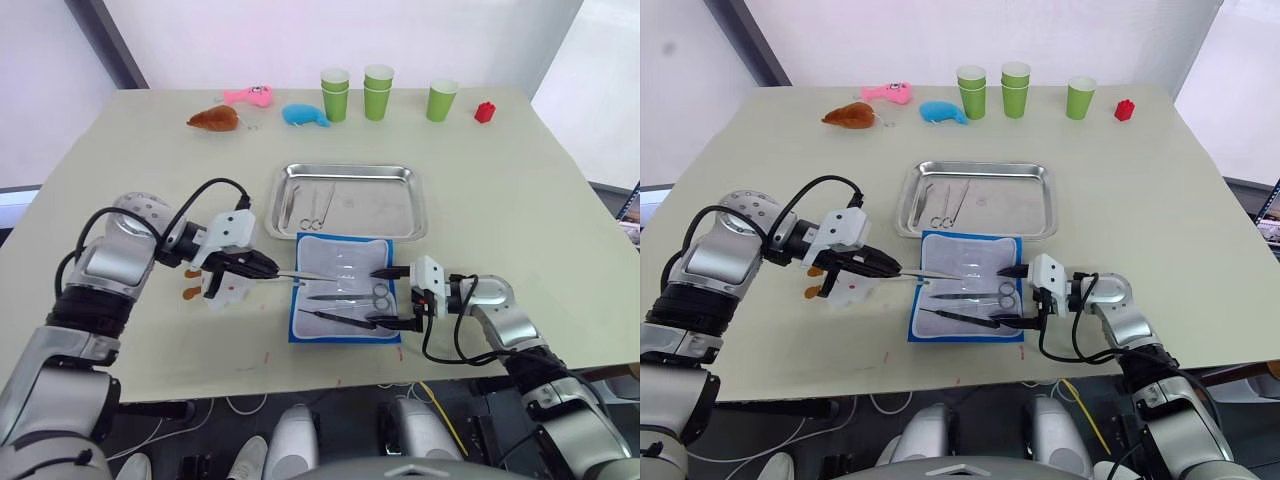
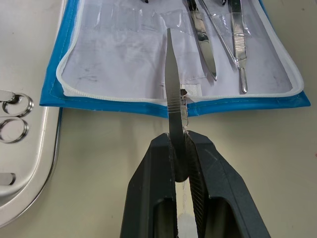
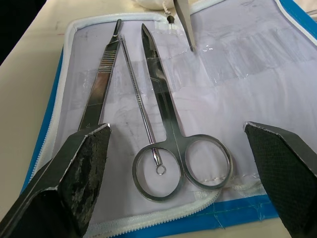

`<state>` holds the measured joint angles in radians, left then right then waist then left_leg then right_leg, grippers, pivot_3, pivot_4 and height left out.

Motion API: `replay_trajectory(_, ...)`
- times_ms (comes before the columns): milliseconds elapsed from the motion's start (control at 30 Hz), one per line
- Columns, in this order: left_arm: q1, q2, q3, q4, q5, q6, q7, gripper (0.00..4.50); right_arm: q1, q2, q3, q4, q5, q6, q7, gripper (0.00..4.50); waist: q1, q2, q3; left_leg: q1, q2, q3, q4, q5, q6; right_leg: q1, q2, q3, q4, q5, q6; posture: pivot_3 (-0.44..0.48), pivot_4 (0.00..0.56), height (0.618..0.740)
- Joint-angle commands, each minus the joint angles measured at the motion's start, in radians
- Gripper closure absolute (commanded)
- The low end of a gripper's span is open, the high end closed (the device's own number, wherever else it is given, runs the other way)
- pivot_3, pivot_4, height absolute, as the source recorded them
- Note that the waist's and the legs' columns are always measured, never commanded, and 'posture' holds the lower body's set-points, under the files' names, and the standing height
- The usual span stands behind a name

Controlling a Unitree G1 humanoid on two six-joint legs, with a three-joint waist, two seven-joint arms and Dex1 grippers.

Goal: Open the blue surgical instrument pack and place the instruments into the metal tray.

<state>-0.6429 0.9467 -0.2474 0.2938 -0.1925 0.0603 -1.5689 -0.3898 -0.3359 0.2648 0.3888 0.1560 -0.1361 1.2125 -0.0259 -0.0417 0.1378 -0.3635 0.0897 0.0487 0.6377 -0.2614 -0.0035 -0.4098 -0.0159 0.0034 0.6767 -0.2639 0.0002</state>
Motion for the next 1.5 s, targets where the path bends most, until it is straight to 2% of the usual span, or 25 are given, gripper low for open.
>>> replay_trajectory(33,-0.008,0.047,0.000,-0.042,-0.043,0.012,-0.046,4.45,0.056,-0.005,0.061,0.070,-0.048,0.034,0.015,0.00,0.000,0.000,0.000,0.000,0.000,0.000,0.000,0.000,0.000,0.000,0.000,0.000,0.000,0.000,0.000,0.000,0.150,0.740)
replay_trajectory(200,-0.016,0.127,-0.043,-0.058,-0.085,0.030,-0.046,4.45,0.058,-0.001,0.061,0.070,-0.048,0.033,0.014,0.00,0.000,0.000,0.000,0.000,0.000,0.000,0.000,0.000,0.000,0.000,0.000,0.000,0.000,0.000,0.000,0.000,0.150,0.740)
replay_trajectory(367,-0.053,0.089,0.001,-0.024,-0.093,0.064,-0.037,4.45,0.057,0.000,0.062,0.072,-0.048,0.032,0.013,0.00,0.005,-0.001,0.000,0.001,0.000,0.000,0.000,0.000,0.000,0.000,0.000,0.000,0.000,0.000,0.000,0.000,0.150,0.740)
replay_trajectory(467,-0.061,0.022,0.054,-0.043,-0.125,0.136,0.053,4.45,0.056,0.001,0.063,0.074,-0.050,0.030,0.013,0.00,0.006,-0.001,0.000,0.001,0.000,0.000,0.000,0.000,0.000,0.000,0.000,0.000,0.001,0.000,0.000,0.000,0.150,0.740)
replay_trajectory(600,-0.065,-0.098,0.122,-0.098,-0.142,0.263,0.246,4.45,0.056,0.001,0.064,0.074,-0.050,0.030,0.014,0.00,0.007,-0.001,0.000,0.001,0.000,0.000,0.000,0.000,0.000,0.000,0.000,0.000,0.001,0.000,0.000,0.000,0.150,0.740)
replay_trajectory(800,-0.061,-0.326,0.213,-0.207,-0.136,0.489,0.648,4.45,0.056,-0.001,0.063,0.076,-0.052,0.028,0.013,0.00,0.005,-0.001,-0.001,0.001,0.000,0.000,0.000,0.000,0.000,0.000,0.000,0.001,0.001,0.000,0.000,0.000,0.150,0.740)
replay_trajectory(933,-0.064,-0.463,0.234,-0.260,-0.093,0.569,0.884,4.45,0.057,-0.002,0.063,0.075,-0.052,0.028,0.013,0.00,0.005,-0.002,-0.001,0.001,0.000,0.000,0.000,0.000,0.000,0.000,0.000,0.002,0.001,0.000,0.001,0.000,0.150,0.740)
replay_trajectory(1133,-0.089,-0.638,0.232,-0.247,-0.054,0.659,1.125,4.45,0.049,0.001,0.064,0.079,-0.053,0.027,0.013,0.00,0.006,-0.002,-0.001,0.001,0.000,-0.001,0.000,0.000,0.000,0.001,0.001,0.006,0.001,0.001,0.000,0.000,0.150,0.740)
replay_trajectory(1267,-0.108,-0.769,0.258,-0.157,-0.020,0.645,1.298,4.45,0.048,-0.001,0.063,0.082,-0.053,0.027,0.014,0.00,0.005,-0.002,-0.001,0.001,0.000,0.000,0.001,0.000,0.000,0.001,0.000,0.006,0.001,0.001,0.001,0.000,0.150,0.740)
replay_trajectory(1367,-0.108,-0.829,0.244,-0.113,0.018,0.639,1.377,4.45,0.047,-0.001,0.063,0.083,-0.052,0.027,0.015,0.00,0.005,-0.002,-0.001,0.002,-0.001,-0.001,0.001,0.000,0.000,0.001,0.001,0.007,0.001,0.001,0.001,0.000,0.150,0.740)
replay_trajectory(1500,-0.109,-0.864,0.243,-0.082,0.045,0.643,1.430,4.45,0.044,-0.002,0.062,0.088,-0.052,0.025,0.017,0.00,0.004,-0.002,-0.001,0.002,-0.001,-0.001,0.001,0.000,0.000,0.001,0.001,0.007,0.001,0.001,0.001,0.000,0.150,0.740)
